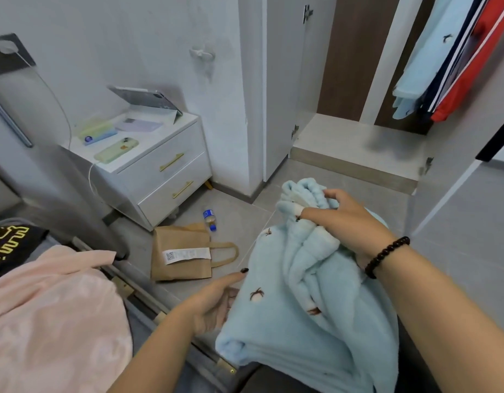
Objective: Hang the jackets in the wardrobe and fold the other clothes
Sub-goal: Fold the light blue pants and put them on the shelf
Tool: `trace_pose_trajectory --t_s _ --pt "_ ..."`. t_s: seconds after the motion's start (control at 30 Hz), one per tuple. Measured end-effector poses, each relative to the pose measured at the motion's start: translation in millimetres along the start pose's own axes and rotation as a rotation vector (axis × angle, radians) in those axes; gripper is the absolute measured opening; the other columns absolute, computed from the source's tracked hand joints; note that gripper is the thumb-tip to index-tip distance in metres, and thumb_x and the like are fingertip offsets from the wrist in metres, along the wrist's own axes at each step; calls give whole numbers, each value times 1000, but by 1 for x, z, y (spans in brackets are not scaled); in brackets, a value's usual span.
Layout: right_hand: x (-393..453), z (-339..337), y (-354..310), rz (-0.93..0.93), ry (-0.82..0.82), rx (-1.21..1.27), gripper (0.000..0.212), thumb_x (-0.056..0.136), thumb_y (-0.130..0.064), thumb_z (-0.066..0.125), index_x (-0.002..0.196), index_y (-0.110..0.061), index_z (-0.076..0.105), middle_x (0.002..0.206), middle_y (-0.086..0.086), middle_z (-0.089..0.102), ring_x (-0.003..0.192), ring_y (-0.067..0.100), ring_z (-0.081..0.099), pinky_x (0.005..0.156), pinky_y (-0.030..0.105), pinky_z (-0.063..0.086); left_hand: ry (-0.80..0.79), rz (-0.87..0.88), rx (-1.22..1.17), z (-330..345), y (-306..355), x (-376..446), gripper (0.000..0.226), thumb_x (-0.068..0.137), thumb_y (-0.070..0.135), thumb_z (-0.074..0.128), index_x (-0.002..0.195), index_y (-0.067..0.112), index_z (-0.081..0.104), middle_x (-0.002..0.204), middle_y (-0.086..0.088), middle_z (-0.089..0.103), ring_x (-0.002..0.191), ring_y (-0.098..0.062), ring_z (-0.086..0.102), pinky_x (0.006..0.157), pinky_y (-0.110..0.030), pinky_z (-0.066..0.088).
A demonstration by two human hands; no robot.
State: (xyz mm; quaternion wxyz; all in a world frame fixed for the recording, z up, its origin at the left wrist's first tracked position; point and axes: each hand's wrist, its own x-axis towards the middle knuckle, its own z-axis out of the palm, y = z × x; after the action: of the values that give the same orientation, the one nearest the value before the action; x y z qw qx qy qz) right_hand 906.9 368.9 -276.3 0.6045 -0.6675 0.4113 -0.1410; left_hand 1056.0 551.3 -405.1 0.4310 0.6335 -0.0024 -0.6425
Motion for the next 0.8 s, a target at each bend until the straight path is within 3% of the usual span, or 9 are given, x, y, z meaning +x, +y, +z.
trace_pose_trajectory --t_s 0.1,0.17,0.23,0.33,0.47,0.57,0.67,0.73,0.8 --pt "-5 9 -19 -109 58 -138 56 65 -40 77 114 -33 50 108 -6 61 96 11 61 84 33 53 -51 82 -180 7 2 0 57 75 36 80 120 3 67 122 -23 64 115 -38 61 102 -48 47" --pt "-9 22 -25 -140 58 -274 73 60 -45 74 125 -30 44 116 0 54 96 13 58 78 30 52 -91 123 -275 12 4 -4 35 76 28 74 98 2 77 102 -22 72 91 -32 72 74 -38 59" --pt "-14 40 -23 -156 -33 -425 81 65 -47 73 133 -26 35 121 3 44 92 10 53 67 21 45 -2 159 -256 16 3 -5 26 85 21 62 84 0 77 77 -16 74 67 -26 73 53 -29 56" --pt "-22 63 -9 -129 -249 -509 90 73 -50 70 145 -26 22 136 0 32 111 13 48 86 26 45 196 217 -214 14 0 -7 24 101 14 43 107 -2 59 100 -21 66 86 -32 62 81 -40 53" --pt "-39 70 7 -201 -323 -307 78 83 -40 65 147 -37 20 147 -12 28 121 2 37 99 24 36 167 385 -345 0 5 -12 36 94 24 51 116 -4 60 89 -18 74 86 -17 72 76 -28 57" --pt "-55 69 20 -257 -362 -148 63 88 -13 54 140 -41 31 144 -19 35 129 -1 37 111 29 34 -167 319 -443 -7 14 -28 73 87 66 50 127 7 63 124 -21 64 115 -33 62 92 -44 53" --pt "-65 69 26 -309 -332 64 58 88 6 48 132 -31 46 137 -15 48 126 -2 46 108 26 39 -272 311 -361 -6 31 -34 78 79 67 64 132 11 59 139 -22 53 131 -37 49 109 -50 39" --pt "-67 69 27 -303 -281 241 51 86 11 52 124 -23 53 127 -11 59 117 1 56 101 23 46 -192 332 -332 2 40 -36 63 81 58 67 119 7 69 123 -23 64 118 -31 60 104 -43 46" --pt "-69 72 31 -317 -163 307 45 82 12 60 115 -18 56 119 -5 63 109 6 62 95 26 51 -77 432 -243 10 42 -39 38 87 44 61 90 11 78 87 -12 76 83 -16 74 71 -26 59"
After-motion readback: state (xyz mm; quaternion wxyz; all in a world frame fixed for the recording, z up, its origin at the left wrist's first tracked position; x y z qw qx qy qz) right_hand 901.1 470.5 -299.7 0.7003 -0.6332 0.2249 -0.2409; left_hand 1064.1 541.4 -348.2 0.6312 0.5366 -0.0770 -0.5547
